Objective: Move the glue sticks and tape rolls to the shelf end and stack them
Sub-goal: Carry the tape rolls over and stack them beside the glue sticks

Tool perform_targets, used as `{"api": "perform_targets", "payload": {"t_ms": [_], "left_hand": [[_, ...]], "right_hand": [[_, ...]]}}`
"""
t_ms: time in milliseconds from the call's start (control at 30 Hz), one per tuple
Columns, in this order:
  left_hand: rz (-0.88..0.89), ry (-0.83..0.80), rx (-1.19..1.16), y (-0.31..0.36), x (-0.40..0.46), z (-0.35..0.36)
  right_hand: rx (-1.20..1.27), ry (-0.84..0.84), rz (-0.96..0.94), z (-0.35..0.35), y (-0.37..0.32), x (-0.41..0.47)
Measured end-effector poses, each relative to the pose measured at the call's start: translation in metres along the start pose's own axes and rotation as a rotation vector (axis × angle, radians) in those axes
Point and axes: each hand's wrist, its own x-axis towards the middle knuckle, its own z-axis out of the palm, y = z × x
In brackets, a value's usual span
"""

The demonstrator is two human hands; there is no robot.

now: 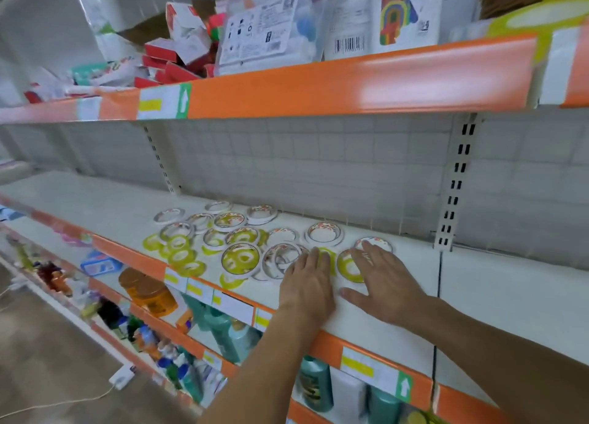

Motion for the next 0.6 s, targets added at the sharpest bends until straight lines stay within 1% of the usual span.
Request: {"api": "perform_targets", "payload": {"t_ms": [133,300,467,533,600], "left_hand": [[0.033,-0.029,0.036,-0.002,0.020,0.002],[0.034,-0.064,0.093,-0.002,0.040,0.004],[0.116,-0.105,0.148,0.004,0.050,0.011],[0.128,-0.094,0.158,0.006,0.051,0.011],[0.107,-0.050,0.145,0.007,0.050,0.010]], "right_hand": [[0.031,0.004,0.012,0.012,0.001,0.016],[0.124,-0.006,0.058,0.024,0.006,0.020],[0.169,0.122,0.045,0.034,0.006,0.015],[0.190,0.169,0.054,0.035,0.006,0.013],[0.197,0.219,0.063,0.037,0.006,0.012]]}}
